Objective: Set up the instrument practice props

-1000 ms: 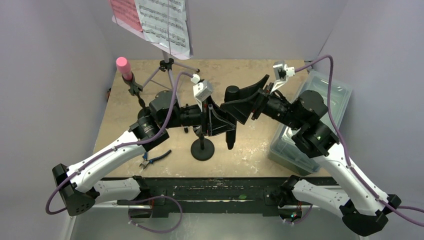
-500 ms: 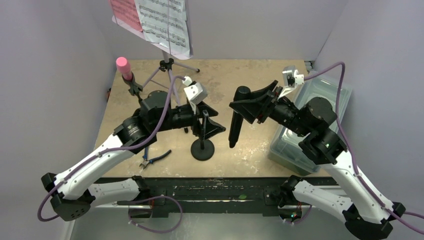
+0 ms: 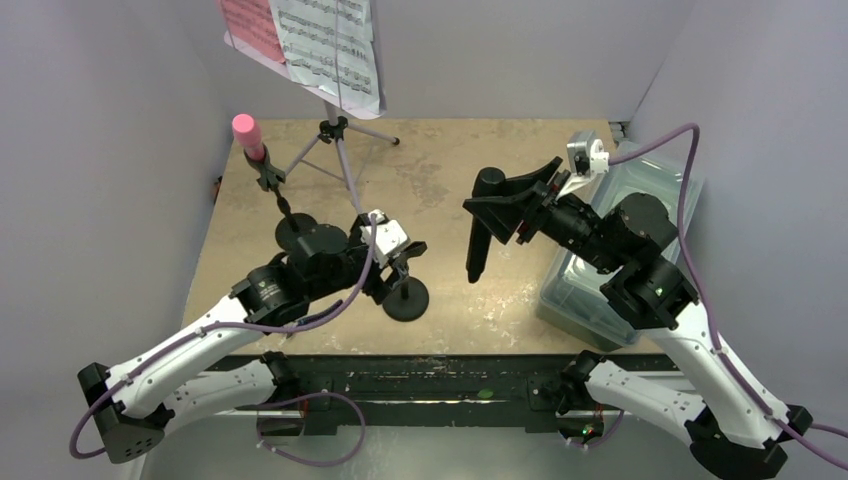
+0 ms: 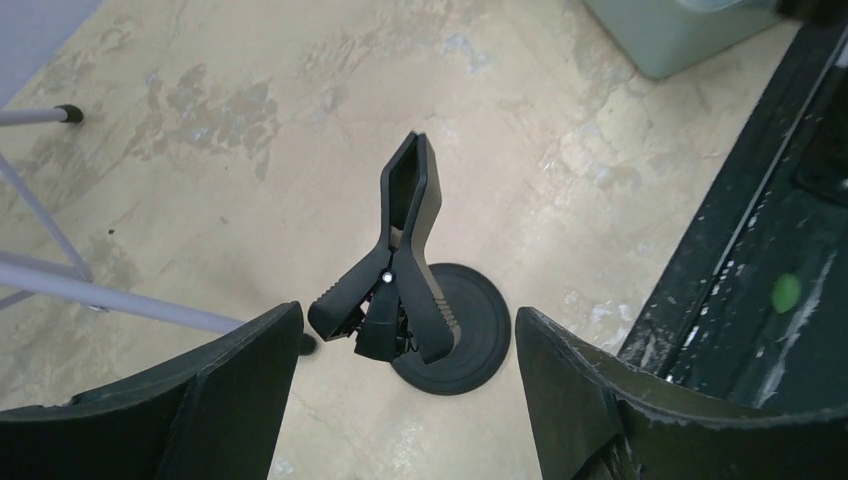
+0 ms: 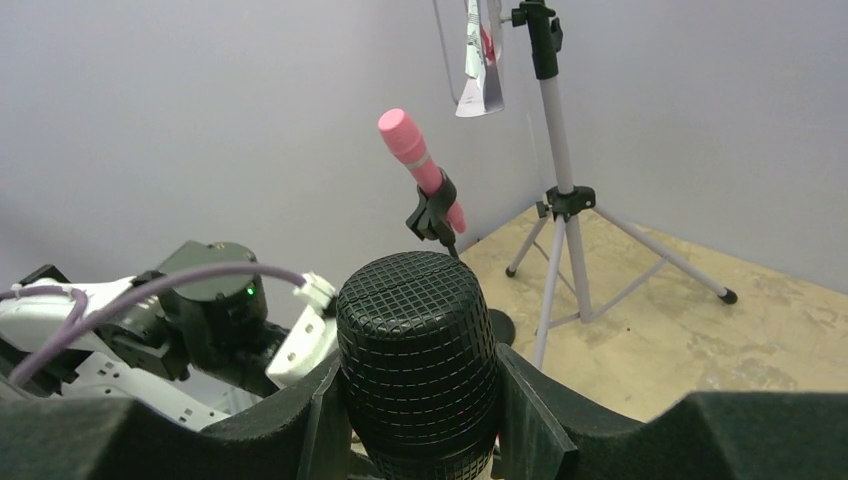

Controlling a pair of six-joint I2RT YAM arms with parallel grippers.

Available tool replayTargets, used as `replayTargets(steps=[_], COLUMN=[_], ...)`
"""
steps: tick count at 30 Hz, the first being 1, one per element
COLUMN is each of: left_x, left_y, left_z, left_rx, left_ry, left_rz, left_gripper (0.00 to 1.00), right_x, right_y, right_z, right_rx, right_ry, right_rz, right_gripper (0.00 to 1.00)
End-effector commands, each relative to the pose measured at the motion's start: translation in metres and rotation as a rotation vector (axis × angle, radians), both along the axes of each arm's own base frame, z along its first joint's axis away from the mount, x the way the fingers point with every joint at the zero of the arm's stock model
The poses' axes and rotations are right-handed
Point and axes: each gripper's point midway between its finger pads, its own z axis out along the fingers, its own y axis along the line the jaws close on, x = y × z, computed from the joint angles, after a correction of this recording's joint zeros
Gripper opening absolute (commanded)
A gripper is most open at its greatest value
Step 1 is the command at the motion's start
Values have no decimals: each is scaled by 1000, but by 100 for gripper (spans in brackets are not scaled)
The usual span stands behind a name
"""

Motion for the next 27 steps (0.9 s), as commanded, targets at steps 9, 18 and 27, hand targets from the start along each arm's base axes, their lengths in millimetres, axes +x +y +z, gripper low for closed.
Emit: replayTargets(steps=[9,18,27], left_x=[32,40,36], left_y=[-6,-6,-1], left_z=[-27,-34,-33], left_rx=[75,86,60], left_ry=[-141,-125,-130], left_rz=[25,16,20], left_gripper=[77,10,0], right_x=[-2,19,47], right_y=[4,22,55], right_z=[9,-1,-30], right_rx=[-1,-29,-95], right_ry=[-53,-75,-211], right_rz=[29,30,41], right_gripper=[0,0,0])
